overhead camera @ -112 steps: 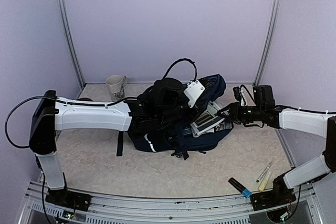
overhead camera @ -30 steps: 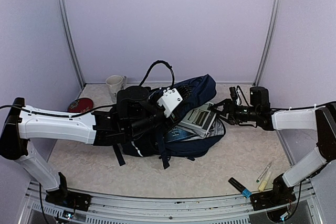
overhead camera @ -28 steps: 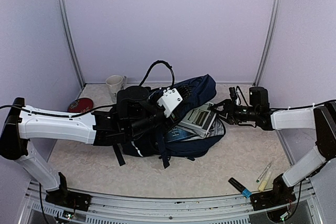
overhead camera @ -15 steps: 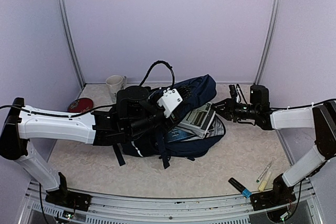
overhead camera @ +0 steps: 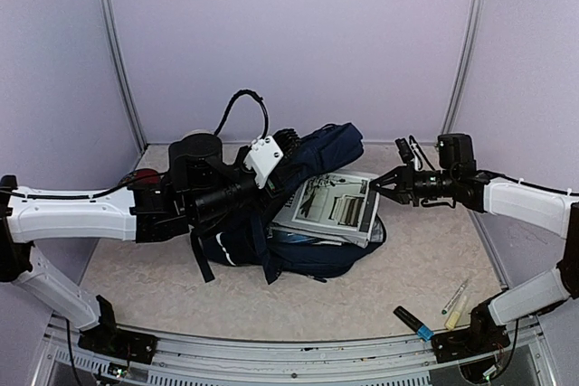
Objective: Pack the student bag
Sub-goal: Adjust the book in the largest pocket of the bag.
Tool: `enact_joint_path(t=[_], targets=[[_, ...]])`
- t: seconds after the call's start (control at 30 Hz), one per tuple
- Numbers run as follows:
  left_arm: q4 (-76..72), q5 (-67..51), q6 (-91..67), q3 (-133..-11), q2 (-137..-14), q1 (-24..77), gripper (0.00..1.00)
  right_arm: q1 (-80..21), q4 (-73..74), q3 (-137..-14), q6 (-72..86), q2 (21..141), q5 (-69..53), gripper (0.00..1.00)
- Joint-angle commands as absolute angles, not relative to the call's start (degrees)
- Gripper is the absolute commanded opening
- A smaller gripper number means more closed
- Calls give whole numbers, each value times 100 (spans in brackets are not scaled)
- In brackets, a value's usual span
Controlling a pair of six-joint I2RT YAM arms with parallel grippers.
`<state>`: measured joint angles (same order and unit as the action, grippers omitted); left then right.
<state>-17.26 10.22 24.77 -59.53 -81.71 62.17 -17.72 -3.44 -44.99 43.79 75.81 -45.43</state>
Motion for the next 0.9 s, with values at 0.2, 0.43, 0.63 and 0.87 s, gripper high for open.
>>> enact_joint_path(t=[0.2,0.43,0.63,0.87], targets=[[-2928,324,3076,-6186,-7791,6708,0,-1828,320,-5032,4370,7967,-4909,2],[-2930,136,3344,-6757,-8340,7068,0,-1922,-1420,-4667,5907,8575,-3779,0],[-2961,-175,3189,-7175,-8731,7227,0,-2361,-1950,-5162,6109,9018,-2906,1],[-2937,-48,2703,-7304,-9078,7047,0,-2641,-2340,-5169,6257,9457,-3001,10]])
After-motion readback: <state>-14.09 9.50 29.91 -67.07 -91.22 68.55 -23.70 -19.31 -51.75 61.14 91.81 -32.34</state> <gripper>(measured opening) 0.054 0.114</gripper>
